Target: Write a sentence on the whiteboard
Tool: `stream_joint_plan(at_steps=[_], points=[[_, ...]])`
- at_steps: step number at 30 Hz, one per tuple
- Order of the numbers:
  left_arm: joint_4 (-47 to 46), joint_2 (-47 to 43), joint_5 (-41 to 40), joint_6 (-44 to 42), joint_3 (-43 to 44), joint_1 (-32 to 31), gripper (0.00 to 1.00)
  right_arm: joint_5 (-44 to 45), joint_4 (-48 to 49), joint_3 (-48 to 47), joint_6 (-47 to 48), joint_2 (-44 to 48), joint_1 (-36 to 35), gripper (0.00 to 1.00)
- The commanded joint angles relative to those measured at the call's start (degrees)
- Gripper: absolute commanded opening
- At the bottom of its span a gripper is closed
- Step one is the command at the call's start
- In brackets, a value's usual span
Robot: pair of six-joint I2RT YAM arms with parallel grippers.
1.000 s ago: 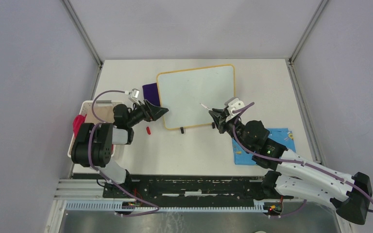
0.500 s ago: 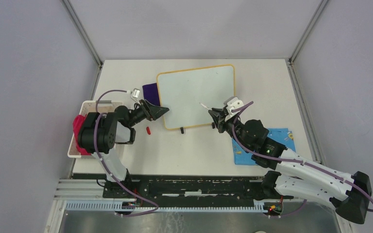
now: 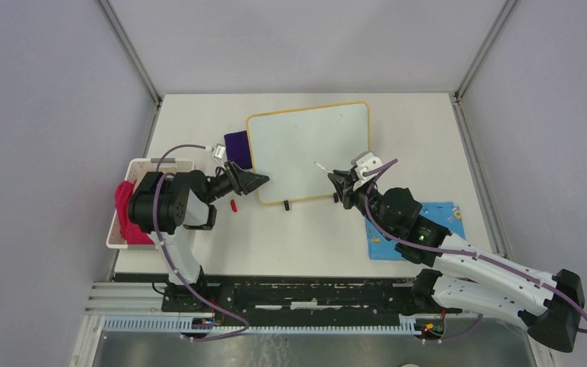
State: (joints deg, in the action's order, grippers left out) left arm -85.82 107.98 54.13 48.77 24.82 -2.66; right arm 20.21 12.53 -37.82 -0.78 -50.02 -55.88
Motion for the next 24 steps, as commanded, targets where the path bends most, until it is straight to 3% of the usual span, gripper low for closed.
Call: stream_joint_plan(at_steps=[1,10,24], points=[[-6.6,1.1,1.2,-3.3,-0.4,-0.1,0.62,1.0,1.4,-2.4,0.1,-0.1,-0.3,0.00],[-6.7,2.4,1.6,-3.2,0.3,-0.1,0.53,0.6,1.3,-2.7,-0.7,-0.6,-0.3,0.00],[-7.3,2.9,1.6,-3.7,0.5,-0.1,0.32,-0.3,0.7,-3.7,-1.6,-1.4,-0.3,0.00]])
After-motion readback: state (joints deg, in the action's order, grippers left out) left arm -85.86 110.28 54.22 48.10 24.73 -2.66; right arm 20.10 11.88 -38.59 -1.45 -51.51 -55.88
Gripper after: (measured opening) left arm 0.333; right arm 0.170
